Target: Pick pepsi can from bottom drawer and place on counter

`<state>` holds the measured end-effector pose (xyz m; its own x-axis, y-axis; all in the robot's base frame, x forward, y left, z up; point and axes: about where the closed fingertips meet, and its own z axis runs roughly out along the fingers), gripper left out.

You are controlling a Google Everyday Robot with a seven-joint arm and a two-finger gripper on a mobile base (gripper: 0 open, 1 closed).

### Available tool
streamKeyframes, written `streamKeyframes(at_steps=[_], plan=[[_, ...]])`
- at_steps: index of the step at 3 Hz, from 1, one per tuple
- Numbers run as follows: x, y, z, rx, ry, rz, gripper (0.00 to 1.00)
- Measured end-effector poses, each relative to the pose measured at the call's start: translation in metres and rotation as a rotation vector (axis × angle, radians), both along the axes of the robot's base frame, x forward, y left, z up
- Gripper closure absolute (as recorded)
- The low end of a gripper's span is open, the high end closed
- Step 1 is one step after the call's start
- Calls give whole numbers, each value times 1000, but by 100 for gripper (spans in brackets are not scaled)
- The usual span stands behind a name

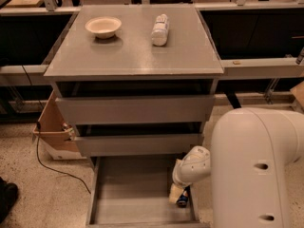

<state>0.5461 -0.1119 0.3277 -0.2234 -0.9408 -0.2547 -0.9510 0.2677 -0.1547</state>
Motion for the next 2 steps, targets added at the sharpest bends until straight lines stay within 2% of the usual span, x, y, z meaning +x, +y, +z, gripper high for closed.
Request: streamKeyframes(at_steps=[2], plan=[[9, 3, -60, -10, 3, 23, 0]])
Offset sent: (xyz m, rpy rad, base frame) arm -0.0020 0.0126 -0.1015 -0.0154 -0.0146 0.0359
